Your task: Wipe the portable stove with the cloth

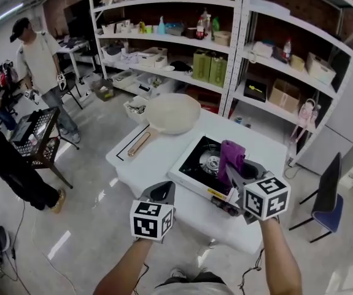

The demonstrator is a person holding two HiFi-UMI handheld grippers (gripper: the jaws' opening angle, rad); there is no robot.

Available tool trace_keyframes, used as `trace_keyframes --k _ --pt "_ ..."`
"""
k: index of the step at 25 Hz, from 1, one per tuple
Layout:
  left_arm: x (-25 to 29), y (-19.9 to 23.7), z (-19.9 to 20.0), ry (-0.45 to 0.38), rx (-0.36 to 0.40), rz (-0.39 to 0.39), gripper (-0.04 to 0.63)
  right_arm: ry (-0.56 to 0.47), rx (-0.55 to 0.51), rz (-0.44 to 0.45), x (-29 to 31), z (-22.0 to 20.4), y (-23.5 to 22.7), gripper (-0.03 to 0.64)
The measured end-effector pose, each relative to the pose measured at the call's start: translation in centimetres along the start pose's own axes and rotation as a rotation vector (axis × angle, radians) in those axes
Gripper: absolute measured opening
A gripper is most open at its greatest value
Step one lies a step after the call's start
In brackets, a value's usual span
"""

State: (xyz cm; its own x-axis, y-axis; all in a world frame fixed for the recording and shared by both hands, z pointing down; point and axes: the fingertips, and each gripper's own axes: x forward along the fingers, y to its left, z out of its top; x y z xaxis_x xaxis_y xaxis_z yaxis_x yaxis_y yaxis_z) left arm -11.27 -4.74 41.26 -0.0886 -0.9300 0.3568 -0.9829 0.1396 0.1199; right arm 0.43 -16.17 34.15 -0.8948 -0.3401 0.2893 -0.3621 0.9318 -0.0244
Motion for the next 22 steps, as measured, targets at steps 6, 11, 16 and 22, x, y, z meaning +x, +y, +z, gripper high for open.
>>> trace_keyframes --k 6,11,16,22 --pt "2.6 1.1 0.2 0.017 0.019 -0.026 0.003 0.009 -0.021 -0.015 3.2 2.3 -3.4 0.071" --pt "5.5 2.5 0.7 0.034 0.042 -0.036 0.003 0.009 -0.009 -0.003 7.2 3.2 -6.2 0.071" --pt "9.4 4.1 1.9 0.052 0.05 -0.035 0.003 0.045 -0.018 0.033 12.0 3.2 -9.0 0.071" --pt "13.4 5.6 2.5 0.094 0.056 -0.027 0.003 0.087 -0.004 0.085 17.8 2.8 -12.0 0.071"
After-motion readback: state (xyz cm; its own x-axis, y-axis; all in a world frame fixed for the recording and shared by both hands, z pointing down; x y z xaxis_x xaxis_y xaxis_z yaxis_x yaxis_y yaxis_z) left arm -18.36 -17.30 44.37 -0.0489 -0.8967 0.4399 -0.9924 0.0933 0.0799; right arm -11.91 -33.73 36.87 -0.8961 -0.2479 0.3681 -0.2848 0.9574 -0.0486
